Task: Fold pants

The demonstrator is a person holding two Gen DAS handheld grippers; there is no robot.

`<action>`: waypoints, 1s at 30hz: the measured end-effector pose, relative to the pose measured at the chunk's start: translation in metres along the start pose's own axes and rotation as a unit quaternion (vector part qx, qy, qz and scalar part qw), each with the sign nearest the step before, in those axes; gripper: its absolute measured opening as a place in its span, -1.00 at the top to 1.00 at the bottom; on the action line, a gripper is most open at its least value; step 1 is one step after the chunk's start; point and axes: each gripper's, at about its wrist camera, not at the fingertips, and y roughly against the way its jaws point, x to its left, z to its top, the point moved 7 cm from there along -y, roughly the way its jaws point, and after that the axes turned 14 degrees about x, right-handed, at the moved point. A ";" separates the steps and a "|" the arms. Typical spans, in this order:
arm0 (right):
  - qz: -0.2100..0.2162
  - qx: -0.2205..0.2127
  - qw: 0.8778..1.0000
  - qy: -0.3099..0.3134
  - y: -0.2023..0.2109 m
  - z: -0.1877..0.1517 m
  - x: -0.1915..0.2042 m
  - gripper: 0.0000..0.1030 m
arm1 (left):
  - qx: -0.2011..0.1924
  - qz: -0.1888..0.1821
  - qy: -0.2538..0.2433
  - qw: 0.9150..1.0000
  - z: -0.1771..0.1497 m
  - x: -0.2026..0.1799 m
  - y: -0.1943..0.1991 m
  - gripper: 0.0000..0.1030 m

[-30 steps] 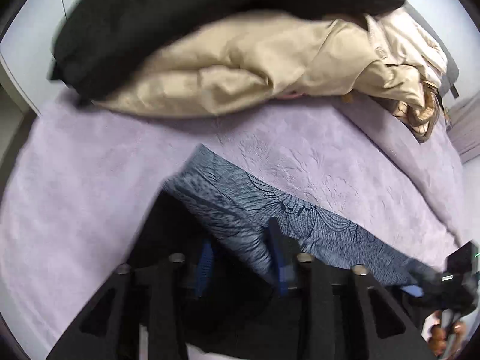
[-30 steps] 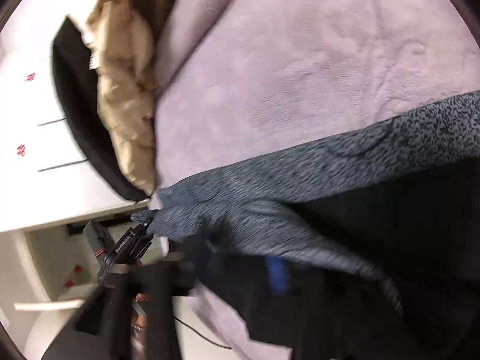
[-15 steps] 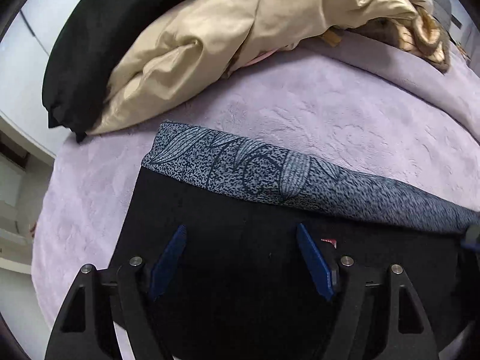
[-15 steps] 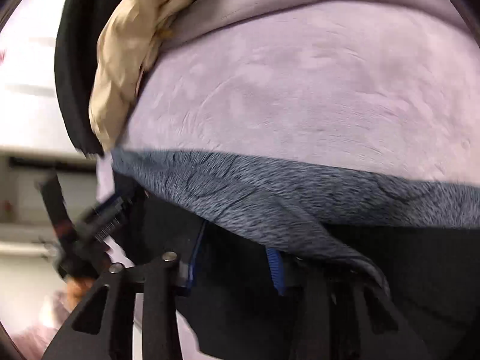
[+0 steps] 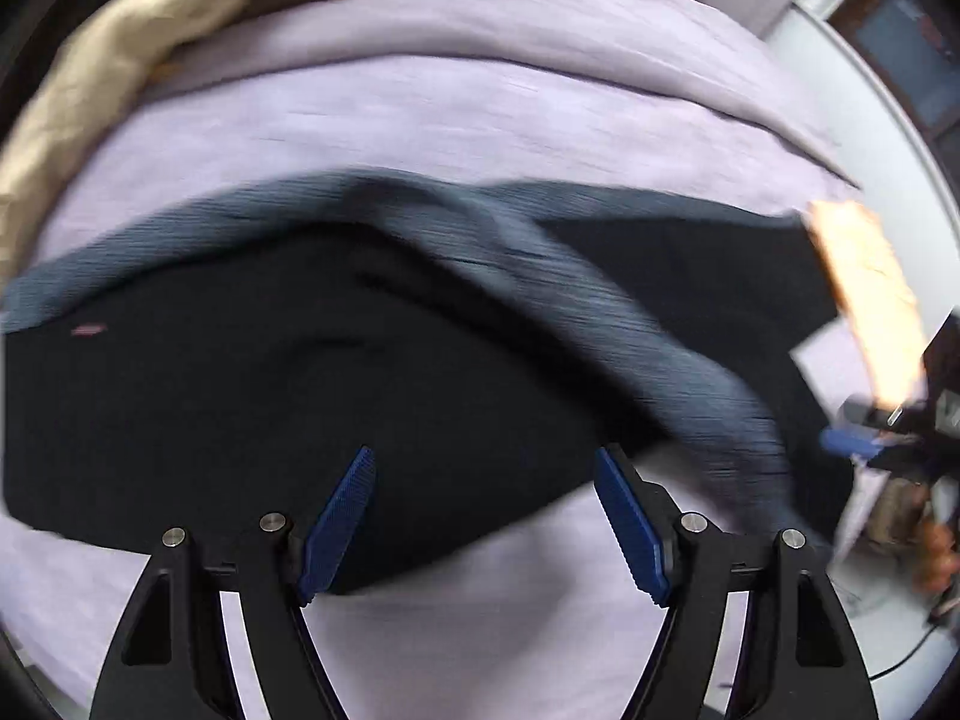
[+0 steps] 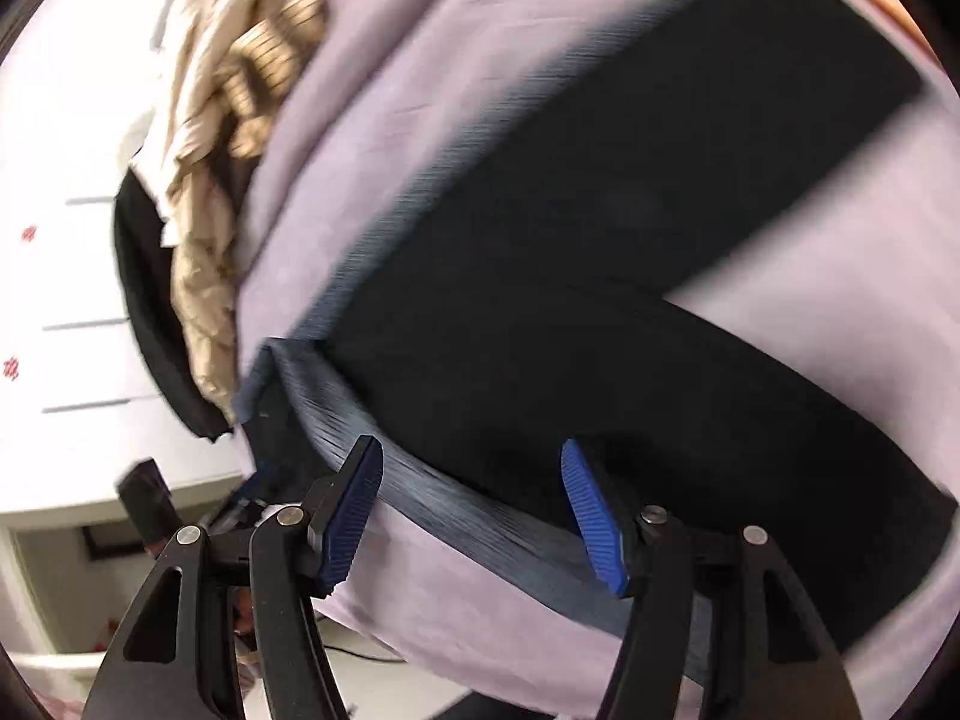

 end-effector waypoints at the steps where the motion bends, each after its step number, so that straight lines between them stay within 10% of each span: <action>1: -0.004 -0.001 1.000 -0.015 0.008 -0.012 -0.022 -0.29 | 0.007 -0.013 -0.007 1.000 0.002 -0.020 -0.009 -0.48; 7: 0.000 -0.009 0.995 -0.101 0.044 -0.076 -0.134 -0.29 | 0.040 -0.019 -0.035 0.998 0.008 -0.078 -0.045 -0.48; 18: 0.102 -0.027 0.991 -0.076 0.011 -0.107 -0.143 -0.27 | 0.039 0.009 -0.071 0.997 -0.007 -0.099 -0.060 -0.48; 21: 0.109 -0.017 0.990 -0.086 0.008 -0.108 -0.144 0.69 | 0.024 0.012 -0.071 0.997 -0.011 -0.096 -0.053 -0.48; 30: 0.182 -0.101 0.977 0.040 0.124 -0.046 -0.042 0.76 | -0.020 0.032 -0.034 0.999 -0.006 -0.083 -0.023 -0.48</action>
